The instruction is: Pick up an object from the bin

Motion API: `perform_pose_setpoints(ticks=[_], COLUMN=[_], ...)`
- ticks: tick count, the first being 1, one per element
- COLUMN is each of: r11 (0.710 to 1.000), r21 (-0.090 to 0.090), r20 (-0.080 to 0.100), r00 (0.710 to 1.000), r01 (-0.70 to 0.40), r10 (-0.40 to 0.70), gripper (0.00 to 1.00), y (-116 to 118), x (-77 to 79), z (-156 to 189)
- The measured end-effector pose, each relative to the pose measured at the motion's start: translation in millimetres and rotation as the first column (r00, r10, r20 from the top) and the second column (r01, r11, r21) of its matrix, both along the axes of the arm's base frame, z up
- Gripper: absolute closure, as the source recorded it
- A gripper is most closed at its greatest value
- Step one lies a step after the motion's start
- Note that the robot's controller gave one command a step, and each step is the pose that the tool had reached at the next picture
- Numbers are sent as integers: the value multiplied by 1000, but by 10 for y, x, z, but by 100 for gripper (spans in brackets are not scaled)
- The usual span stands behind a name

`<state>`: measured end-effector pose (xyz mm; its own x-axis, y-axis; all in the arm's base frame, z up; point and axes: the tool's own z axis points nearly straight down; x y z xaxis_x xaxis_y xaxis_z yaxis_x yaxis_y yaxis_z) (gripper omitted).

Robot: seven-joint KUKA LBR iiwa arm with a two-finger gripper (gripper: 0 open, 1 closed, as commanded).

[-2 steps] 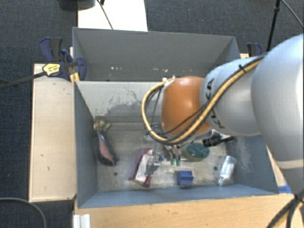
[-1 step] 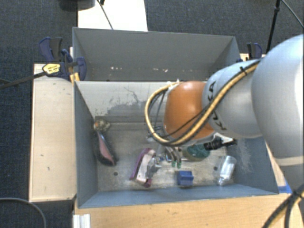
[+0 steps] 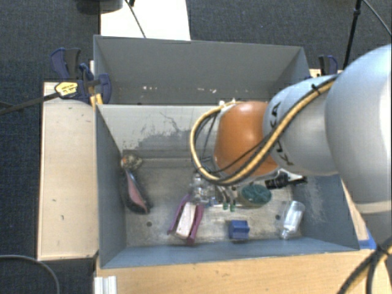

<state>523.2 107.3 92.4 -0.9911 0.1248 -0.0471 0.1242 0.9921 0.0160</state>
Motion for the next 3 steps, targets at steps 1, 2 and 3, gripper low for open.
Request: perform_pose_setpoints(ticks=[1,2,3], r11=[1000,992,999], r21=[-3,-8,-8], r20=[-13,-41,-41], r00=[1000,991,999], r01=[4,128,32], r10=[-4,-129,-32], gripper=[0,0,0], y=[-12,-147,-30], x=[-30,-238,-372], z=[-22,688,-220])
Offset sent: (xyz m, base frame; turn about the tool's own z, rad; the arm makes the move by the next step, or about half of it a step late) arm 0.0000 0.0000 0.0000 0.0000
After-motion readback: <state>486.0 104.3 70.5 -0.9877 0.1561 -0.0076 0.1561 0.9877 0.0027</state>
